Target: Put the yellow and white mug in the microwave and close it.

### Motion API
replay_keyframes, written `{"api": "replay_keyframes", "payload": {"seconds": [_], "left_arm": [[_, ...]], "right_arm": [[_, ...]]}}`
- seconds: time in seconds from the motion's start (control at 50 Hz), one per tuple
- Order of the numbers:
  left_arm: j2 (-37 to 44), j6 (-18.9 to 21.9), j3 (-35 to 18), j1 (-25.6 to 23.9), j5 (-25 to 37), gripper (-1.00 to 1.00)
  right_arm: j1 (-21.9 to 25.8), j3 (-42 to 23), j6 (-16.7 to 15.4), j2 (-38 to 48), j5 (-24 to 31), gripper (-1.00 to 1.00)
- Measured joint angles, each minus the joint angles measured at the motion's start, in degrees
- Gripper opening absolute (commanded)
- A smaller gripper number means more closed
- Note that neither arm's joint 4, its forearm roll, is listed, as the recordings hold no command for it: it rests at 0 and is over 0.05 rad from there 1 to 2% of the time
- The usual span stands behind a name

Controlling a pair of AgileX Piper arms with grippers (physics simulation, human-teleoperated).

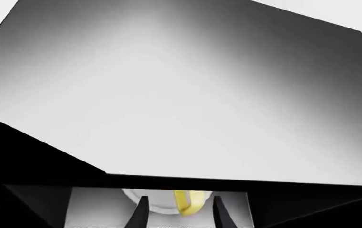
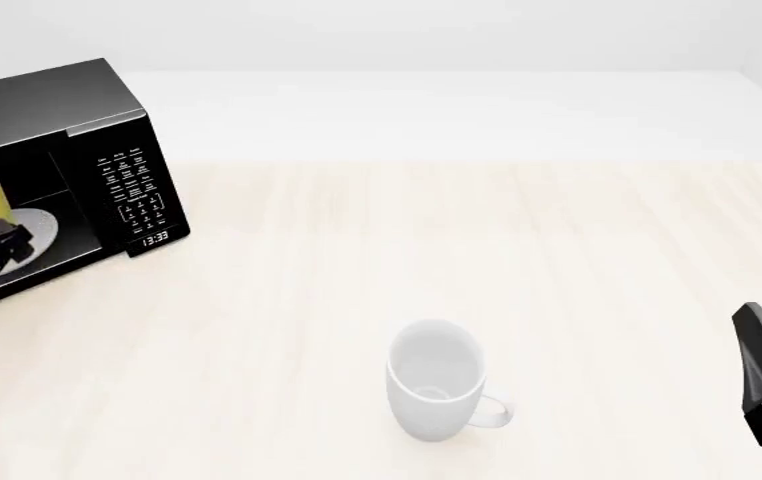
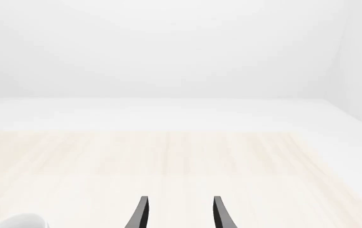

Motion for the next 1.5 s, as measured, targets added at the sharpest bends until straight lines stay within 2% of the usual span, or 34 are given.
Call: {"api": "replay_keyframes", "payload": {"seconds": [0.58,1.06,1.5], "left_arm": [[-3.76,-0.42,4.81,-2.43,-0.91,1.00],[-12.00,0.01,10.99,-3.07,-0.85,1.00],[-19.06,0.94,14.45,-3.28,1.19,1.00]], "right_arm": [[0.00,0.00,0.00,0.00,0.00,1.00],[0.00,0.00,0.00,0.00,0.00,1.00],[0.00,0.00,0.00,0.00,0.00,1.00]]}}
